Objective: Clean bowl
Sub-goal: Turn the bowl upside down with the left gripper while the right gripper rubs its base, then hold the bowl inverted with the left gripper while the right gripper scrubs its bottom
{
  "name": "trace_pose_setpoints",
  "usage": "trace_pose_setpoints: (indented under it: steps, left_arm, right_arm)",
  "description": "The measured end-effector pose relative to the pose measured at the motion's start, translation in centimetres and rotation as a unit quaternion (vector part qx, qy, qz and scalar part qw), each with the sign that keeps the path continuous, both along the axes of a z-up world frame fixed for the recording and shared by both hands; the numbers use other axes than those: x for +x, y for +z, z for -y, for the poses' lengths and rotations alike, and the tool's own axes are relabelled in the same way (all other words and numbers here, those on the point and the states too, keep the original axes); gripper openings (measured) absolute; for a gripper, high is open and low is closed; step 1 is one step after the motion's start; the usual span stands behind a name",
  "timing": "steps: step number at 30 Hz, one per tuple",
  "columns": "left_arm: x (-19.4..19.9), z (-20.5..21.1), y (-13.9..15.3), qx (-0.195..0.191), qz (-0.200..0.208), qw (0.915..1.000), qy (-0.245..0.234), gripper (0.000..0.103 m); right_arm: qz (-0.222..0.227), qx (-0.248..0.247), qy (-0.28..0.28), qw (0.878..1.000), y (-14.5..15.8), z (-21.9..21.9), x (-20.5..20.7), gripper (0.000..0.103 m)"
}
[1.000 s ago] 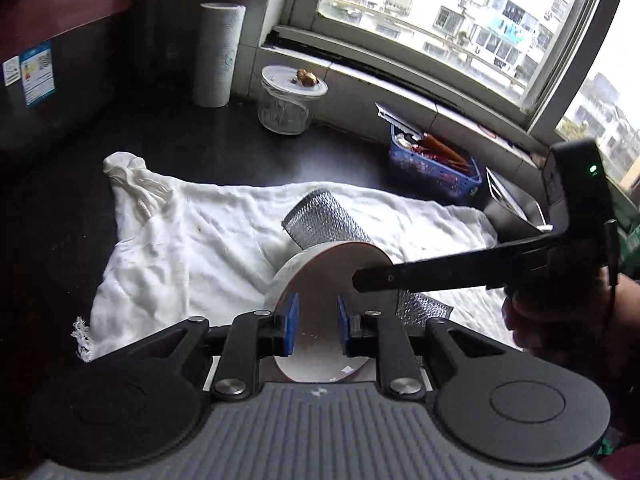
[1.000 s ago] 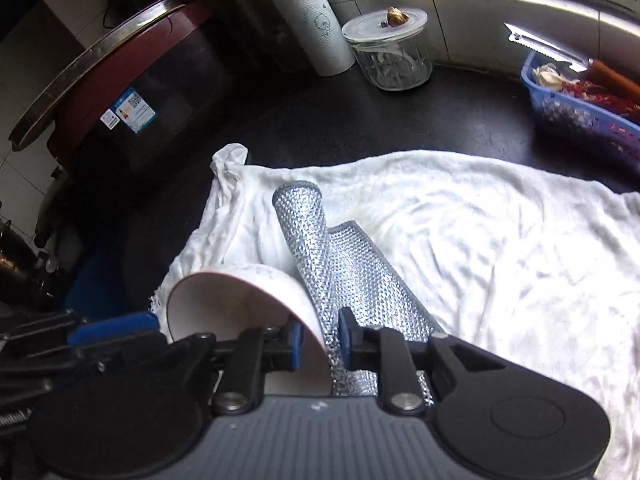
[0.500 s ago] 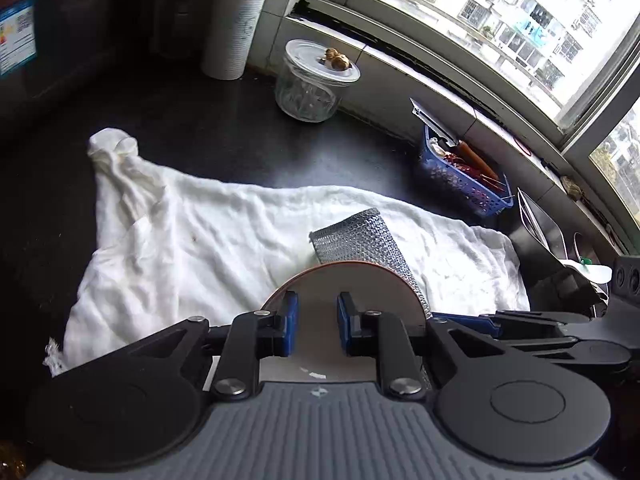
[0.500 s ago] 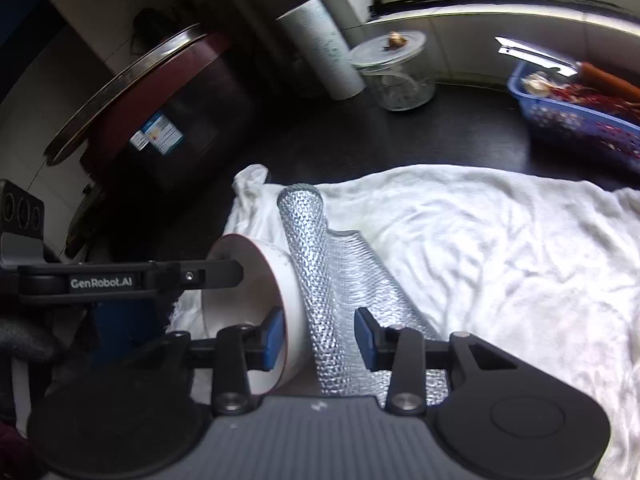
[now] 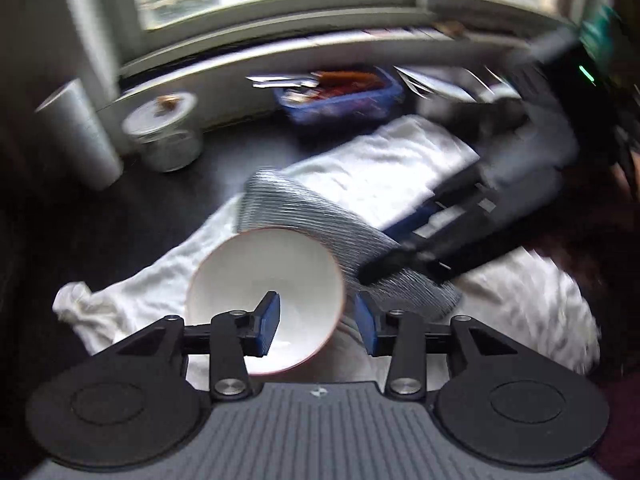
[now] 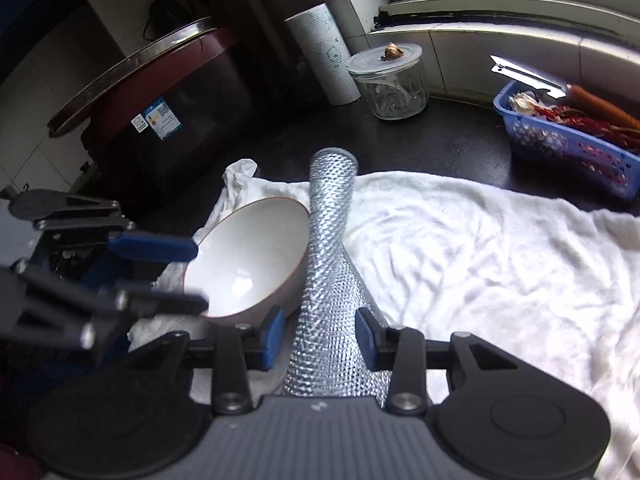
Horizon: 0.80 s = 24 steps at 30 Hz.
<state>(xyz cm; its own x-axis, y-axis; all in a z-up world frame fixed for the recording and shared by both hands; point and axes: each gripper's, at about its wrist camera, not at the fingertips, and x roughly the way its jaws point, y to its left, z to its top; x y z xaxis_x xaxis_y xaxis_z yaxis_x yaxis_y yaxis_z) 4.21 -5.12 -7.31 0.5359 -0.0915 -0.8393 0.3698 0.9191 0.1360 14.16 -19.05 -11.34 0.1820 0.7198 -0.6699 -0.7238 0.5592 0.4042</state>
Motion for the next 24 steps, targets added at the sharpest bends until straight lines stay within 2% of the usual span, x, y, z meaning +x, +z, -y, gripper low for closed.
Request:
trace_pose_setpoints:
  steps: [3,5,6,7,8,12,13,14,16,18,19,20,22,24]
  left_arm:
    - [0.3,1.6,-1.6,0.050,-0.004,0.9981,-0.036,0.040]
    - [0.7,2.3,-2.5,0.068,-0.008,0.9966,-0.046,0.040]
    - [0.9,2.5,-2.9,0.073,-0.009,0.9960,-0.051,0.040]
    - [1.2,2.5,-3.2,0.077,-0.013,0.9956,-0.052,0.040]
    - [1.4,2.6,-3.4,0.081,-0.017,0.9952,-0.053,0.039]
    - [2.5,2.6,-4.5,0.096,-0.031,0.9933,-0.058,0.026]
    - [2.5,2.5,-4.5,0.094,-0.032,0.9932,-0.060,0.018]
    - [2.5,2.2,-4.6,0.080,-0.035,0.9943,-0.062,0.013]
    - [2.6,1.4,-4.5,0.044,-0.041,0.9967,-0.055,0.007]
    - [2.9,-0.5,-4.3,-0.027,-0.044,0.9986,-0.017,0.007]
    - [3.3,-1.5,-3.9,-0.063,-0.046,0.9969,0.006,0.007]
    - [3.7,-3.2,-3.5,-0.118,-0.047,0.9911,0.040,0.007]
    - [4.2,-6.7,-3.0,-0.218,-0.047,0.9696,0.102,0.007]
    - [4.5,-10.1,-2.9,-0.307,-0.049,0.9377,0.155,0.005]
  right_arm:
    - [0.021,-0.011,0.005,1.000,-0.3,-0.9,0.6,0.040]
    - [0.023,-0.014,-0.002,1.000,-0.8,-1.0,1.0,0.038]
    - [0.020,-0.012,-0.003,1.000,-0.9,-1.0,1.2,0.033]
    - [0.018,-0.001,-0.006,1.000,-1.0,-0.8,1.4,0.020]
    - [0.016,0.004,-0.004,1.000,-1.1,-0.8,1.5,0.016]
    - [0.011,0.007,0.001,1.000,-1.4,-1.3,1.2,0.014]
    - [0.009,0.009,-0.003,1.000,-1.5,-1.3,1.2,0.014]
    - [0.008,0.010,-0.008,1.000,-1.6,-1.3,1.2,0.013]
    - [0.005,0.017,-0.020,1.000,-1.7,-1.2,1.1,0.006]
    - [0.004,0.026,-0.029,0.999,-1.4,-1.0,0.9,0.005]
    - [0.006,0.031,-0.031,0.999,-1.1,-0.8,0.7,0.005]
    - [0.008,0.034,-0.037,0.999,-0.7,-0.6,0.4,0.005]
    - [0.013,0.042,-0.052,0.998,0.3,-0.3,0.0,0.004]
    - [0.019,0.048,-0.063,0.997,1.1,-0.1,-0.3,0.004]
